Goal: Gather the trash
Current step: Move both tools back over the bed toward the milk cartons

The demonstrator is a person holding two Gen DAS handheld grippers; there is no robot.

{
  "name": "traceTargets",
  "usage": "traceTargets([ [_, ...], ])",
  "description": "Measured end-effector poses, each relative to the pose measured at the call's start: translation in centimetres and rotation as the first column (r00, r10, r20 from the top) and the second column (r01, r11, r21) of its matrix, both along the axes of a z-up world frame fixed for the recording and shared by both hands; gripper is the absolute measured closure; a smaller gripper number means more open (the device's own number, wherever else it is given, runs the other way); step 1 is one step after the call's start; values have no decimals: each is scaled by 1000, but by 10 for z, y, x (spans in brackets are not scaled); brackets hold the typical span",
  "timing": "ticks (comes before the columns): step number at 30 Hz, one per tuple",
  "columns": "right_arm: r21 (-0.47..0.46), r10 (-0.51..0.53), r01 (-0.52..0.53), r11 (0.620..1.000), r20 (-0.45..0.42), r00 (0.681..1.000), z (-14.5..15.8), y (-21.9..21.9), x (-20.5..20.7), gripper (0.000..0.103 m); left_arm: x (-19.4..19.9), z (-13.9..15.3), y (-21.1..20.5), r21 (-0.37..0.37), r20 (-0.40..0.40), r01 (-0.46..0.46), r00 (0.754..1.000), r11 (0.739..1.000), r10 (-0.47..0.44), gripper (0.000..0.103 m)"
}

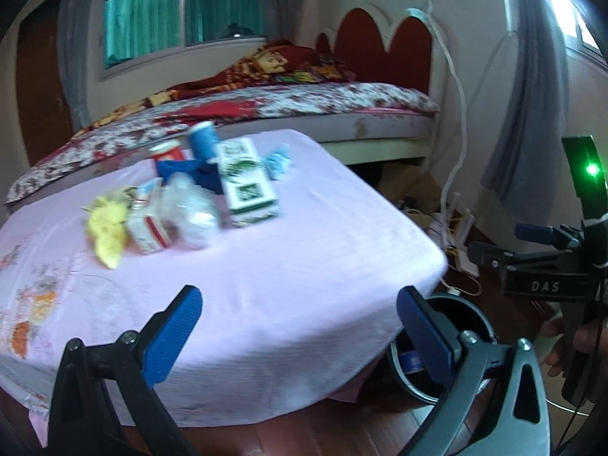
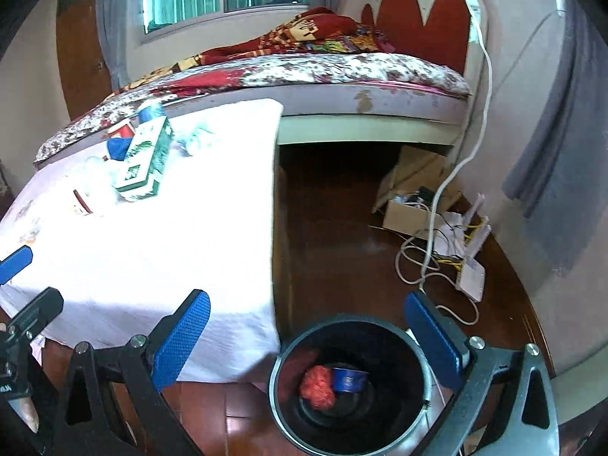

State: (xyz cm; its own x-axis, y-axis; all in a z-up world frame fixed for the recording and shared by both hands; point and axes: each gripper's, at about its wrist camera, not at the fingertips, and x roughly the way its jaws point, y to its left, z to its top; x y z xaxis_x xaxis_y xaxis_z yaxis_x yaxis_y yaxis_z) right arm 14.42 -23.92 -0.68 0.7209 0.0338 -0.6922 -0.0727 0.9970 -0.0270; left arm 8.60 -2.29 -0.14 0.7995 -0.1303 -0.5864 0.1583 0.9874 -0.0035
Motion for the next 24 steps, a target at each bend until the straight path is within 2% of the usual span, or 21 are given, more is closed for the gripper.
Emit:
traceTargets([
  [7,25,95,-96,995,37,995,9,52,21,0,12,3,52,10,3,-98,995,995,98,1],
  [12,37,194,-196,980,48,980,7,99,37,0,26,-1,92,3,-3,-165,986,986,165,1],
  [16,19,225,-225,974,-15,974,0,131,56,0,36,-4,118,-6,-4,-213,977,977,213,1],
  [19,67,262,-259,964,-43,964,-6,144,68,0,48,-9,130,-16,-26,-224,974,975,223,9],
  [24,57,285,-283,957,-15,959,-10,161,86,0,67,-16,139,-23,-33,-228,973,973,228,18],
])
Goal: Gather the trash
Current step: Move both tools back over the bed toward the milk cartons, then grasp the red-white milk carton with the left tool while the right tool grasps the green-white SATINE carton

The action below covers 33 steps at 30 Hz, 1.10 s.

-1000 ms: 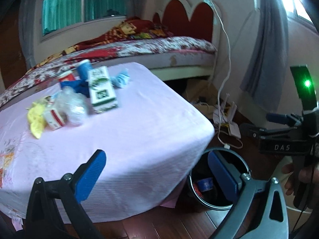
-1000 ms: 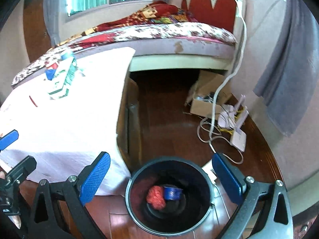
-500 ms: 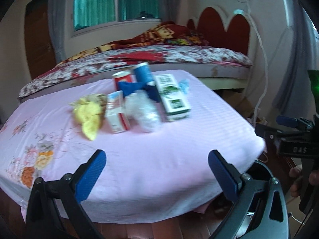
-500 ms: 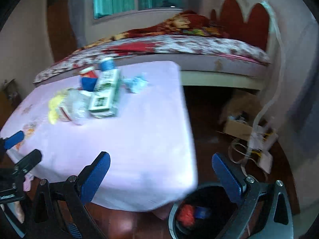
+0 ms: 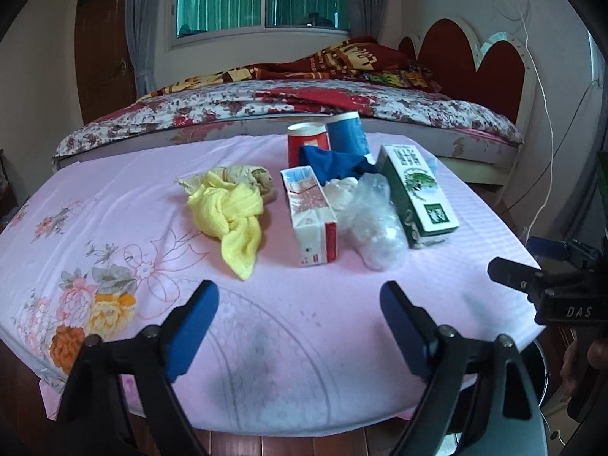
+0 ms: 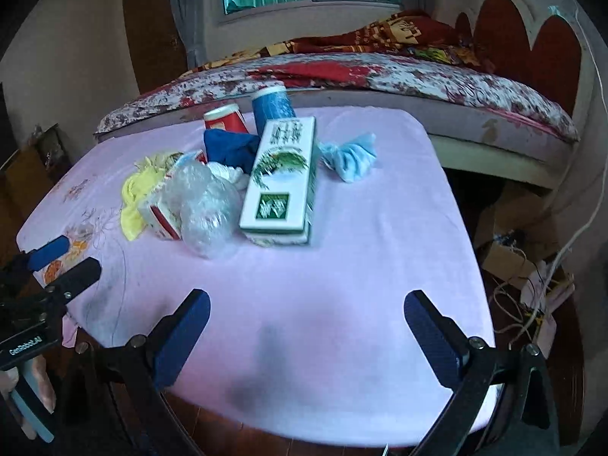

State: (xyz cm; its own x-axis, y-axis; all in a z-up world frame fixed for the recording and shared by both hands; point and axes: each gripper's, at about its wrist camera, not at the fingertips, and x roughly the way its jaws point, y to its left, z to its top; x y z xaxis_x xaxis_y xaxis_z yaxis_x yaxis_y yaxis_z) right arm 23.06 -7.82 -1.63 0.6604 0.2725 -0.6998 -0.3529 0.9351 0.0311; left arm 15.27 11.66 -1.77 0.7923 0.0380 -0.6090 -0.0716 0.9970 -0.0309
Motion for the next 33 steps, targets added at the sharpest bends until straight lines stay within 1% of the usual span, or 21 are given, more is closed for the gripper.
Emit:
traceTargets([
  [5,-2,36,-36,999,13,999,-2,14,21,0,25,-5,5,-29,-6,0,1000,1000,0,26],
  [8,12,44,-44,999,11,999,-4,20,34,2,40,-10,5,-41,-19,12,1000,999,-13,34],
  [9,18,48,-48,999,9,999,-5,21,37,4,44,-11,4,-45,-22,17,1000,999,-18,37],
  [10,24,52,-53,998,5,999,-6,23,41,9,48,-13,4,-46,-25,19,999,999,-21,39],
  [11,26,58,-58,998,-1,998,-7,25,45,12,51,-14,4,-50,-29,22,999,998,-24,40],
  [12,19,62,-62,998,-6,998,-9,28,50,14,54,-16,3,-54,-31,24,999,998,-25,40],
  [14,22,68,-68,997,-16,998,-13,31,57,15,59,-19,3,-59,-35,24,999,998,-26,41],
  [16,32,76,-75,997,-31,997,-17,34,64,23,63,-21,4,-63,-38,26,999,998,-29,42],
  [17,25,83,-82,996,-40,996,-20,37,69,25,65,-22,4,-64,-41,29,999,998,-31,44],
  [18,13,84,-83,996,-44,995,-22,39,72,30,68,-24,4,-68,-46,30,998,997,-33,45],
  [20,25,90,-88,996,-62,994,-25,39,80,31,72,-25,6,-79,-50,32,998,996,-36,45],
  [21,31,91,-89,996,-66,994,-25,39,83,34,73,-26,6,-80,-51,31,998,996,-35,45],
  [22,29,87,-85,996,-66,994,-25,39,85,39,75,-26,6,-83,-51,31,998,996,-36,45],
  [25,-7,43,-43,999,-72,997,-28,37,95,41,82,-26,5,-90,-57,26,998,996,-31,47],
  [28,9,42,-41,999,-78,996,-28,36,102,41,89,-27,6,-96,-66,22,997,995,-28,50],
  [29,-8,43,-44,999,-80,996,-29,37,105,41,92,-27,6,-101,-71,24,997,995,-32,54],
  [30,-14,49,-50,999,-84,995,-30,38,108,41,94,-28,7,-109,-77,29,996,994,-38,60],
  [31,-14,56,-57,998,-85,995,-30,37,108,45,95,-30,7,-115,-89,37,995,993,-47,65],
  [33,-22,57,-59,998,-78,995,-29,35,105,46,92,-29,7,-108,-83,42,995,993,-51,66],
])
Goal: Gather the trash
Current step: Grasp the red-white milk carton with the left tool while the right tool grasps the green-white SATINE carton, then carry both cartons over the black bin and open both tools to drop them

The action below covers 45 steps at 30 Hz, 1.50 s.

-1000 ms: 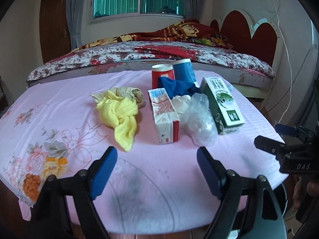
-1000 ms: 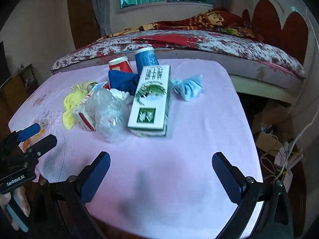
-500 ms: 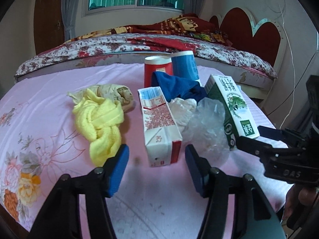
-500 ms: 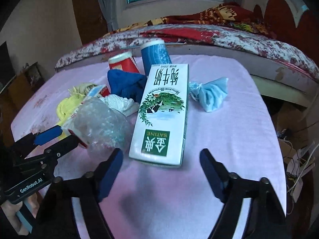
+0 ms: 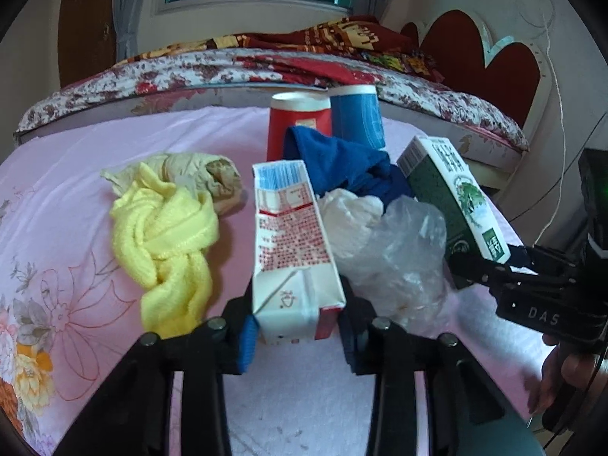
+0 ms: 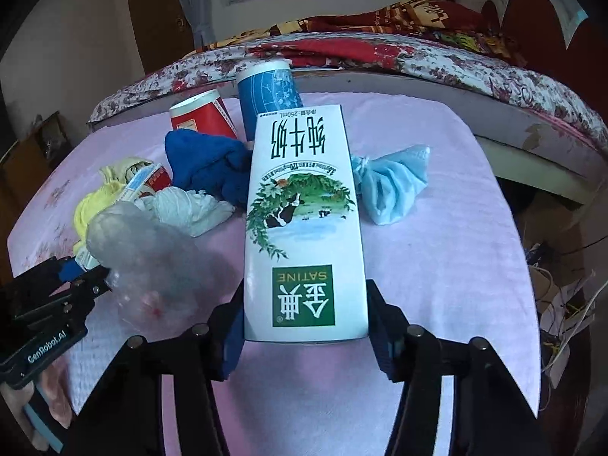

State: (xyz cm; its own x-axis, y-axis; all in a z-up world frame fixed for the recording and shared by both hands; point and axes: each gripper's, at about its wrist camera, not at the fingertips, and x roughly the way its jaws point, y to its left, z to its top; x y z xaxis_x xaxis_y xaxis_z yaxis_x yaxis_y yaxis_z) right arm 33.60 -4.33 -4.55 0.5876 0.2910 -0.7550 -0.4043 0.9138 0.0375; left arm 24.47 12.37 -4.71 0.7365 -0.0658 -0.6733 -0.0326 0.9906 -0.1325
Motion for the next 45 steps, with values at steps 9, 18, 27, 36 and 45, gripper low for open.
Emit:
traceTargets([
  [9,-16,11,-10,1000,53,999,13,-14,-24,47,-33,13,3,26,63,0,998,1000,-2,67],
  [18,-31,-35,38,999,92,995,35,-52,-61,47,-68,32,-3,28,114,17,993,999,-21,67],
  [27,-40,-98,104,994,123,988,58,-99,-106,47,-94,43,-32,22,134,81,987,996,-83,67],
  [36,-54,-156,165,985,144,977,72,-143,-144,47,-113,53,-69,26,153,158,975,987,-160,67],
  [45,-54,-215,226,973,155,964,81,-182,-173,47,-120,53,-115,31,150,253,955,967,-255,67],
])
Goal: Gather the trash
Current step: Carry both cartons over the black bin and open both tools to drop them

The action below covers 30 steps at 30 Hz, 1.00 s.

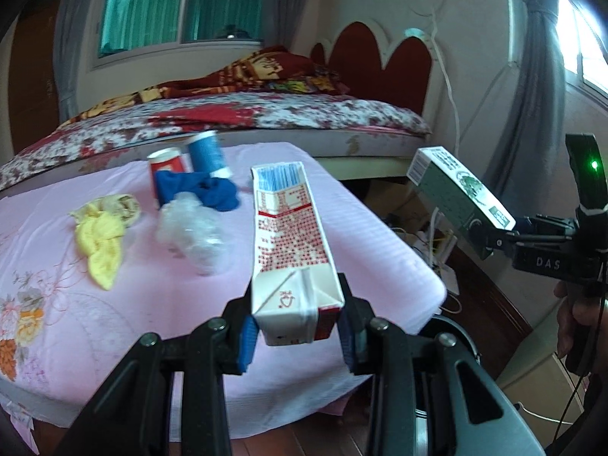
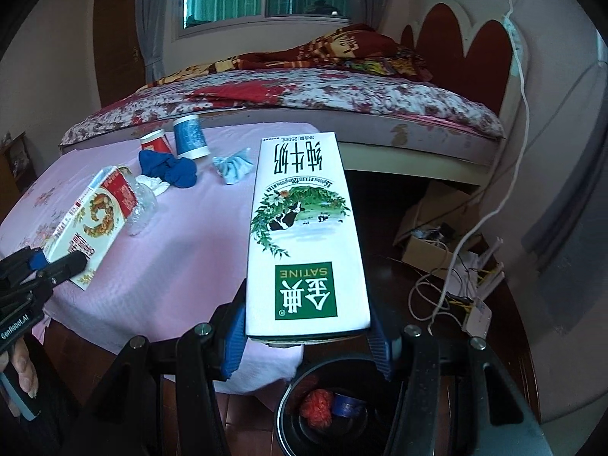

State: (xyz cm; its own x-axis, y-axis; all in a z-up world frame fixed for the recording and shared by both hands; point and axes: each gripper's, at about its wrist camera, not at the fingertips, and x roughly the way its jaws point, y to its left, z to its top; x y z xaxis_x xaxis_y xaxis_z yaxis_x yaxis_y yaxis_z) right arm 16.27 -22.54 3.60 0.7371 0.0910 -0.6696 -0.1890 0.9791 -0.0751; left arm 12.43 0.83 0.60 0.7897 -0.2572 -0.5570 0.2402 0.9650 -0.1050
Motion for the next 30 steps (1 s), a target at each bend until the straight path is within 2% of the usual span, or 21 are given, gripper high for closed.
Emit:
traceTargets([
  [6,-34,-39,40,999,15,999,1,-23,-16,47,-3,0,-38,0,-3,74,997,997,-74,67],
  [17,-44,-120,117,992,-58,991,-33,-81,-41,47,-12,-9,-98,14,-25,204,979,979,-204,67],
  [23,-66,-123,117,991,-100,987,-50,-97,-53,48,-28,-21,-136,24,-63,312,949,950,-310,67],
  [30,-83,-165,154,985,-147,975,-69,-126,-67,48,-43,-39,-169,38,-115,397,913,917,-391,67],
])
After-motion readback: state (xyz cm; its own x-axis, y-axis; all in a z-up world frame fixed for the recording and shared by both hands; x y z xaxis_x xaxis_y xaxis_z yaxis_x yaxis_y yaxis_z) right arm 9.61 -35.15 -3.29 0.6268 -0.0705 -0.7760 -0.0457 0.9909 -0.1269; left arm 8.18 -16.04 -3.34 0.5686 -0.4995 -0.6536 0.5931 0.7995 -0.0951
